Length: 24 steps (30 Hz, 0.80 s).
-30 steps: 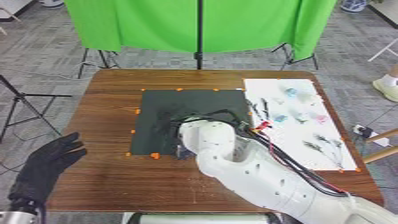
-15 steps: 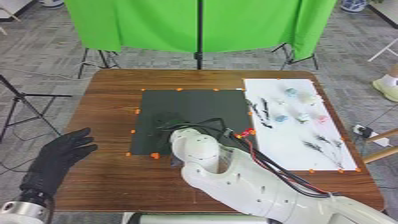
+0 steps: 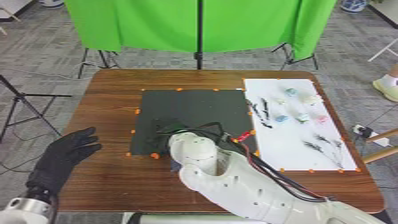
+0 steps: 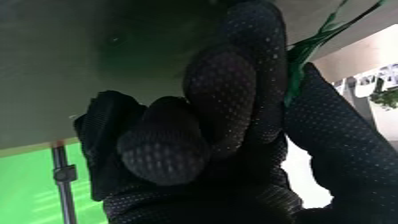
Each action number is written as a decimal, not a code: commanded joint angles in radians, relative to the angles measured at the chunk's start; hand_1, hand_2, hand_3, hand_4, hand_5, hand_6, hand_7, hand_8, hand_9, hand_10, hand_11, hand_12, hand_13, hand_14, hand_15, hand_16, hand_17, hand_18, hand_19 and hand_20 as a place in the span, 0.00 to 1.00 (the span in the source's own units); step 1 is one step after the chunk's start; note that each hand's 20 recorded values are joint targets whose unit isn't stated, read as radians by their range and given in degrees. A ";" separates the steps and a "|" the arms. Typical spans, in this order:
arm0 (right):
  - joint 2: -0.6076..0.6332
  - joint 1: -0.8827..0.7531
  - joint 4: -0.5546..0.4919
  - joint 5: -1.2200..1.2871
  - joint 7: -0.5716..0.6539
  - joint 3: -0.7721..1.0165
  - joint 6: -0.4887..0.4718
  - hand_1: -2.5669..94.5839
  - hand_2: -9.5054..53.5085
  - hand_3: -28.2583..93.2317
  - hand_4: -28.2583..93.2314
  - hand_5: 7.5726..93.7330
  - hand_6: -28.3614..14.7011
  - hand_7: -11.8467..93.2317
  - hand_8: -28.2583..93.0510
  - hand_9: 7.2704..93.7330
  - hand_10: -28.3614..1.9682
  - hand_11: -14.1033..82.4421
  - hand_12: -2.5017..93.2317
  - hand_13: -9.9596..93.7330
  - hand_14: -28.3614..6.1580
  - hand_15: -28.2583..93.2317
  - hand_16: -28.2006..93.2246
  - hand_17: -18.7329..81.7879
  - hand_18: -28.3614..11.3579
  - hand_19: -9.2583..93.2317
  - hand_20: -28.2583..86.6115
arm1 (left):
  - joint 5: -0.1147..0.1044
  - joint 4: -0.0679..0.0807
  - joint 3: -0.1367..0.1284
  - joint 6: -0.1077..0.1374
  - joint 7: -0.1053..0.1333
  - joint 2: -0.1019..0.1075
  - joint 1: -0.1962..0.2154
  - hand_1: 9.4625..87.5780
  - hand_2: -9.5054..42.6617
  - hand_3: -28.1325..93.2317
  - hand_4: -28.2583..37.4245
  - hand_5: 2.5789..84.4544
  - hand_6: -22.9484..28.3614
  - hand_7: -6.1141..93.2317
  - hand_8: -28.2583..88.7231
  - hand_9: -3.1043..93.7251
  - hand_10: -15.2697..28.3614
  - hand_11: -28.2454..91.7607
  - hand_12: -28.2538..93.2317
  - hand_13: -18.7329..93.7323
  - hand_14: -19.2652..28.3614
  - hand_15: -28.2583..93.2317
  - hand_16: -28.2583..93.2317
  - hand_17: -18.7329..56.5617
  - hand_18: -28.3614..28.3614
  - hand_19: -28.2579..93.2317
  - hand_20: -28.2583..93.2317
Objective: Arrange flowers
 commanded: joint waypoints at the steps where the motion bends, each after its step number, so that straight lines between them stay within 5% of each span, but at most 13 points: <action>1: -0.022 -0.002 0.026 0.007 0.021 0.000 0.008 0.35 0.12 0.98 0.12 0.97 0.60 0.60 0.06 1.00 0.68 0.64 0.23 1.00 0.74 0.78 0.43 0.81 0.26 1.00 0.76 | 0.008 0.012 0.016 -0.022 -0.026 0.008 -0.019 0.22 0.25 0.83 0.00 0.47 0.56 0.30 0.14 0.42 0.69 0.48 0.35 0.44 0.78 0.63 0.18 0.16 0.93 0.72 0.21; 4: -0.019 0.003 0.030 0.015 0.019 0.001 0.016 0.33 0.14 0.97 0.10 0.95 0.63 0.63 0.07 1.00 0.68 0.64 0.23 1.00 0.74 0.77 0.43 0.81 0.25 1.00 0.75 | 0.004 0.013 0.024 -0.008 0.000 0.006 -0.017 0.22 0.25 0.83 0.00 0.47 0.56 0.30 0.14 0.42 0.70 0.48 0.35 0.44 0.78 0.63 0.18 0.16 0.93 0.72 0.21; 24: 0.034 0.014 -0.046 -0.062 -0.043 0.034 0.001 0.17 0.28 0.94 0.06 0.93 0.64 0.62 0.09 1.00 0.64 0.61 0.23 1.00 0.72 0.76 0.43 0.80 0.23 1.00 0.75 | 0.007 0.004 0.015 0.002 0.024 -0.016 0.027 0.22 0.25 0.83 0.00 0.47 0.56 0.30 0.14 0.42 0.70 0.48 0.35 0.44 0.78 0.63 0.18 0.16 0.93 0.72 0.21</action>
